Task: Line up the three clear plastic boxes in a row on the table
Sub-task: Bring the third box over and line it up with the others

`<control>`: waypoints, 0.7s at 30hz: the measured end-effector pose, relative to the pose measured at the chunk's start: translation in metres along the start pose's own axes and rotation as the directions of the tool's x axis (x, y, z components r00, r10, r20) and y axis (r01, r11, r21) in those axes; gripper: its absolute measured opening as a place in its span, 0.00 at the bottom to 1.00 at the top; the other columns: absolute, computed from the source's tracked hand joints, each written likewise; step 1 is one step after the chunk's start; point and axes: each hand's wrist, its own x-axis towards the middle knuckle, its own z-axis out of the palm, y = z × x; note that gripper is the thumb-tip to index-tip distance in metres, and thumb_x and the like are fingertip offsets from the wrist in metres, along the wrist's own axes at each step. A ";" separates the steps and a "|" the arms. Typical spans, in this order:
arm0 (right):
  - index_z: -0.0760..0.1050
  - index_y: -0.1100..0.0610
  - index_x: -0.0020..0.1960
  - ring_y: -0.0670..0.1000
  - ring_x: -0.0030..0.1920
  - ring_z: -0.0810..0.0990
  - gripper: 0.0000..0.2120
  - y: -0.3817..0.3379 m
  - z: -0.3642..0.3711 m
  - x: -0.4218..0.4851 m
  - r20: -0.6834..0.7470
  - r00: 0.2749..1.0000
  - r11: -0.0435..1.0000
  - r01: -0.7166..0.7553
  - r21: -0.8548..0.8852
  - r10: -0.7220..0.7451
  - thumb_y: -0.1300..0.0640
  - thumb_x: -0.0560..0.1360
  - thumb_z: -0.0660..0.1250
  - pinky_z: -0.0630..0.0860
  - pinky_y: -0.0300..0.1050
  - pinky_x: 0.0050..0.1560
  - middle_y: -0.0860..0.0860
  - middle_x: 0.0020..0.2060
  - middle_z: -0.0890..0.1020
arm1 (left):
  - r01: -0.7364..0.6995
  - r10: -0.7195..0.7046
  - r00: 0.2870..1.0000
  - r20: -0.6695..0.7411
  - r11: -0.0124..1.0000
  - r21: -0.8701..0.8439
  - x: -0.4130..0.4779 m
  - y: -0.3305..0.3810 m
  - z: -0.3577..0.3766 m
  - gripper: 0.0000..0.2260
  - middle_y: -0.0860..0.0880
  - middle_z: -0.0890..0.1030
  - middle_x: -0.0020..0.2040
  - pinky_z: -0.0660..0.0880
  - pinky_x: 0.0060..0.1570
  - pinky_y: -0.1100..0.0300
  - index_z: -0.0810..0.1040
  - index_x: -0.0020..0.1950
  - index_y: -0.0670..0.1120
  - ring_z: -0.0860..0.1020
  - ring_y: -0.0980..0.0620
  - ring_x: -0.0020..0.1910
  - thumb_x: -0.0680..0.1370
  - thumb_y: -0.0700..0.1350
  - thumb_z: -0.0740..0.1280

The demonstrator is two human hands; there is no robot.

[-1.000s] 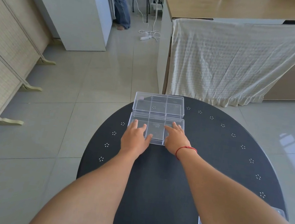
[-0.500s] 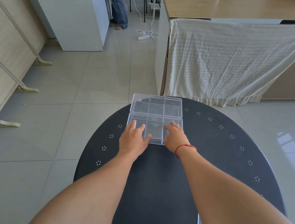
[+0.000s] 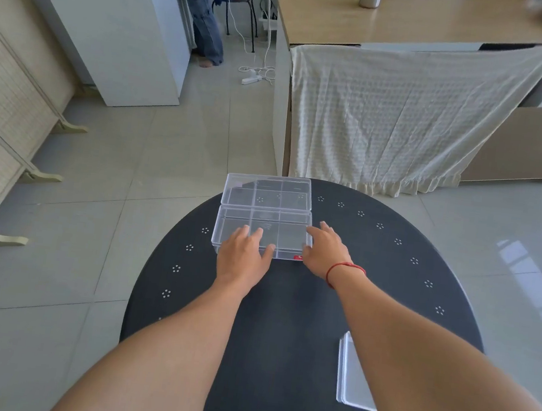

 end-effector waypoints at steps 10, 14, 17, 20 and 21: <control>0.65 0.57 0.74 0.58 0.76 0.62 0.23 0.112 -0.031 -0.107 -0.053 0.965 0.966 -0.254 0.045 0.257 0.56 0.79 0.59 0.61 0.56 0.74 0.56 0.78 0.60 | -0.023 0.035 0.975 0.218 0.998 -0.058 -0.084 0.111 0.029 0.22 0.45 0.78 0.63 0.73 0.54 0.52 0.74 0.67 0.47 0.76 0.44 0.61 0.79 0.58 0.58; 0.61 0.58 0.76 0.60 0.78 0.55 0.28 0.166 -0.026 -0.155 -0.062 0.884 0.884 -0.457 0.097 0.464 0.54 0.78 0.61 0.57 0.59 0.77 0.57 0.79 0.55 | -0.010 0.034 0.951 0.308 0.997 -0.082 -0.122 0.148 0.051 0.29 0.45 0.74 0.66 0.72 0.54 0.51 0.59 0.75 0.48 0.74 0.43 0.63 0.78 0.59 0.58; 0.56 0.58 0.78 0.65 0.76 0.58 0.34 0.192 -0.014 -0.180 0.006 0.789 0.774 -0.605 0.184 0.615 0.47 0.76 0.63 0.61 0.61 0.74 0.59 0.77 0.57 | 0.089 -0.049 0.933 0.358 0.991 -0.099 -0.146 0.160 0.063 0.37 0.44 0.69 0.69 0.72 0.52 0.51 0.45 0.78 0.48 0.74 0.42 0.63 0.77 0.60 0.60; 0.48 0.57 0.80 0.64 0.72 0.68 0.39 0.197 -0.002 -0.190 0.123 0.756 0.683 -0.639 0.355 0.643 0.46 0.77 0.62 0.67 0.57 0.71 0.60 0.75 0.64 | 0.237 -0.177 0.916 0.359 0.963 -0.129 -0.159 0.162 0.068 0.34 0.45 0.71 0.67 0.72 0.48 0.52 0.55 0.73 0.45 0.75 0.41 0.60 0.75 0.60 0.64; 0.48 0.57 0.80 0.63 0.70 0.71 0.38 0.195 0.001 -0.191 0.128 0.758 0.674 -0.633 0.381 0.640 0.47 0.77 0.62 0.69 0.56 0.68 0.60 0.73 0.68 | 0.270 -0.203 0.914 0.351 0.951 -0.154 -0.161 0.160 0.068 0.31 0.45 0.72 0.66 0.72 0.47 0.52 0.59 0.70 0.45 0.76 0.41 0.60 0.75 0.60 0.65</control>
